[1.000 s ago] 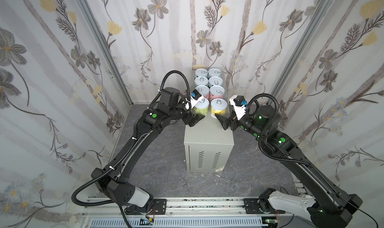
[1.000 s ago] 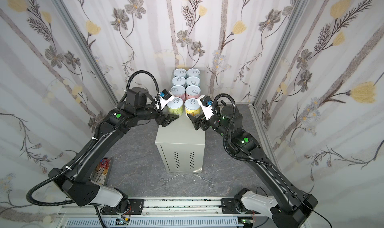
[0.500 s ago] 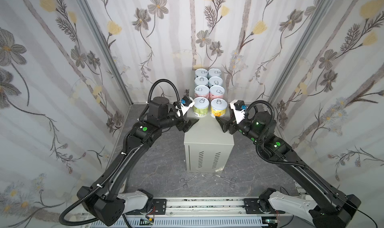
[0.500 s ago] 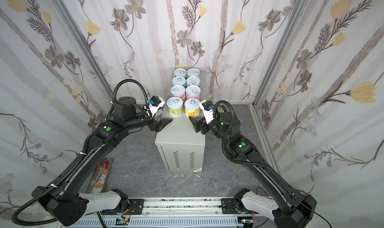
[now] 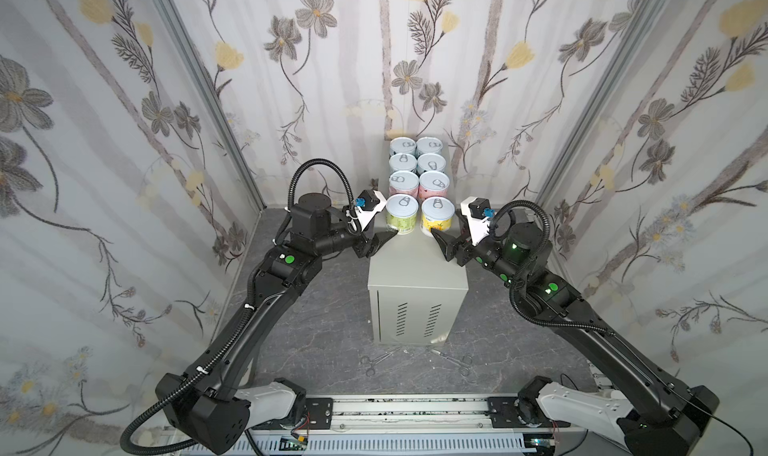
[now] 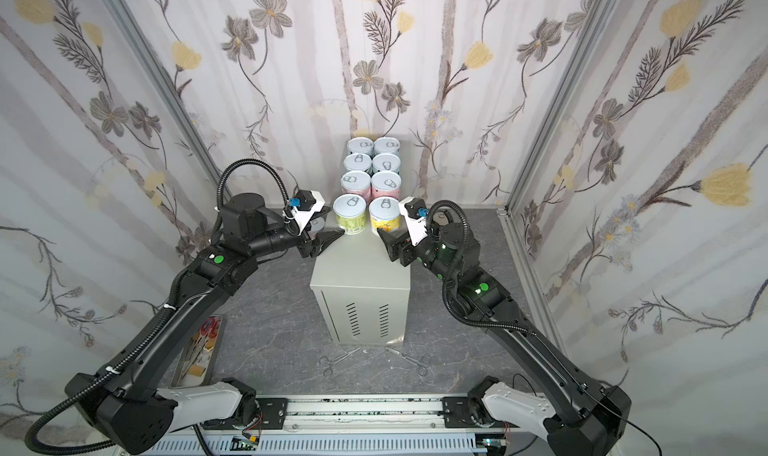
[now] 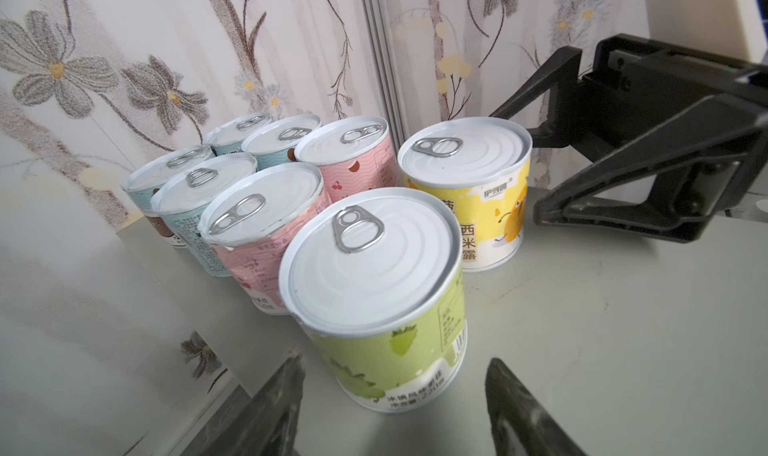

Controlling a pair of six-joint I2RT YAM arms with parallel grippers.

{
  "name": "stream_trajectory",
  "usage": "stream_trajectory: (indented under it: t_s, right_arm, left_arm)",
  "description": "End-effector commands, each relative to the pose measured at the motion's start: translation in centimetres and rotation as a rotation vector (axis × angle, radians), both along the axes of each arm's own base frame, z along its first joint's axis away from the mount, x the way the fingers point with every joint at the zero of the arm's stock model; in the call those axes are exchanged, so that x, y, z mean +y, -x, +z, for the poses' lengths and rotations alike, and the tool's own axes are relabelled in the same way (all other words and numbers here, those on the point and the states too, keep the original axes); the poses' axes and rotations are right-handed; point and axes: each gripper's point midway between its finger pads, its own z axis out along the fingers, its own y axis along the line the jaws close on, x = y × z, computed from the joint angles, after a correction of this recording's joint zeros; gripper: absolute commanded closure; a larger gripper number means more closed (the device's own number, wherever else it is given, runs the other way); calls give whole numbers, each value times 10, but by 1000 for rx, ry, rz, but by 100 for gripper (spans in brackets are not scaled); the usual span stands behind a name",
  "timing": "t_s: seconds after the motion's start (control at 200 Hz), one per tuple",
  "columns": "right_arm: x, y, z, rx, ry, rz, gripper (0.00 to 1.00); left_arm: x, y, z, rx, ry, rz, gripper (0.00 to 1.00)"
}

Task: Place and organize the canned foods onto the counter
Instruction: 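Push the cans together with both grippers from opposite sides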

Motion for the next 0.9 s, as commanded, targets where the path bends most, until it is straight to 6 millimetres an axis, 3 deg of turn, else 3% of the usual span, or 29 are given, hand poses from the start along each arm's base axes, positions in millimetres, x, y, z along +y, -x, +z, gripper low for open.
stream_trajectory:
  t_s: [0.0, 0.894]
  right_arm:
    - [0, -1, 11, -43, -18, -4, 19]
    - [0, -15, 1, -43, 16, -51, 23]
  left_arm:
    - [-6, -1, 10, -30, 32, -41, 33]
    - [-11, -10, 4, -5, 40, -45, 37]
